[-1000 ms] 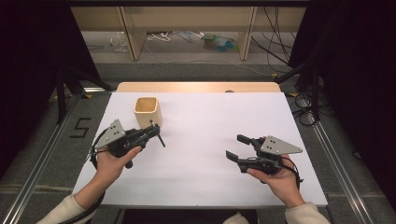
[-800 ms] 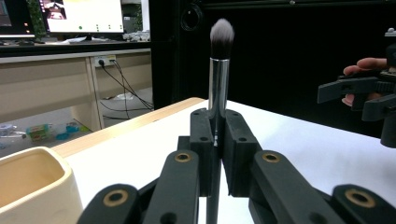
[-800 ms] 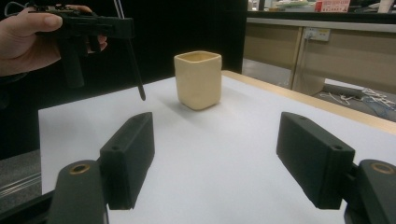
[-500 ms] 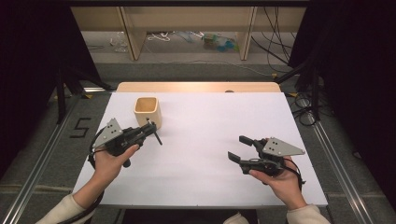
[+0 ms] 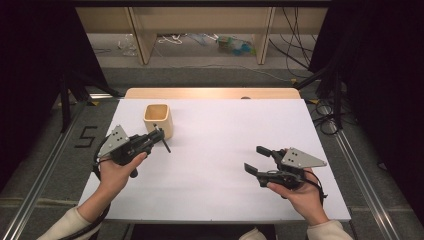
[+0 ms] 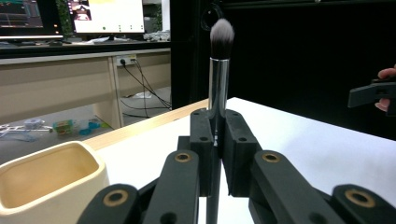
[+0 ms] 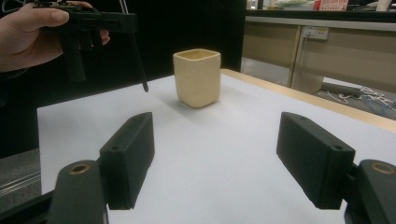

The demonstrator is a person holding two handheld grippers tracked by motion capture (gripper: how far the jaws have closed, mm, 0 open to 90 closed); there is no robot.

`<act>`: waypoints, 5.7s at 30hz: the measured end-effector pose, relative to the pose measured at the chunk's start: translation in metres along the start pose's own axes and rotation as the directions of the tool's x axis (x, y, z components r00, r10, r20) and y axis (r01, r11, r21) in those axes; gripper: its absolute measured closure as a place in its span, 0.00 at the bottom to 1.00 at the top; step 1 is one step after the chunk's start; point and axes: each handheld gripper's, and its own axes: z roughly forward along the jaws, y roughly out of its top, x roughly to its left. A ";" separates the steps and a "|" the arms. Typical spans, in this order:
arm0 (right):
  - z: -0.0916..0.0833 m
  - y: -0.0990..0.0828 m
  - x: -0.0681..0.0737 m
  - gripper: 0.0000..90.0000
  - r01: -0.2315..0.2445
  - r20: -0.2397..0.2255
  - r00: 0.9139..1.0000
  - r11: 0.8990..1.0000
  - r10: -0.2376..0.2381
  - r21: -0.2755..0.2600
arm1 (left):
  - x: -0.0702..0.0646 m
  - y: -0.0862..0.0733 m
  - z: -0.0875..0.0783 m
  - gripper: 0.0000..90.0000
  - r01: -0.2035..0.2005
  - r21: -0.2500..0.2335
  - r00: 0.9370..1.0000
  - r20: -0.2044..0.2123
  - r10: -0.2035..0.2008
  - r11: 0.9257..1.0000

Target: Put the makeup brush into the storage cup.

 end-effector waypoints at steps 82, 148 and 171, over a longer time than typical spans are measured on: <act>0.004 -0.003 0.000 0.33 -0.020 0.000 1.000 1.000 0.020 -0.015 | 0.024 0.008 0.006 0.93 -0.020 0.018 0.967 -0.252 0.024 1.000; 0.002 -0.004 0.000 0.33 -0.033 0.015 0.999 0.999 0.033 0.013 | 0.038 0.034 0.021 0.93 -0.042 0.031 0.946 -0.321 0.050 0.999; 0.003 -0.004 0.000 0.33 -0.042 -0.001 0.999 0.999 0.042 0.004 | 0.044 0.042 0.023 0.93 -0.047 0.019 0.942 -0.333 0.050 0.999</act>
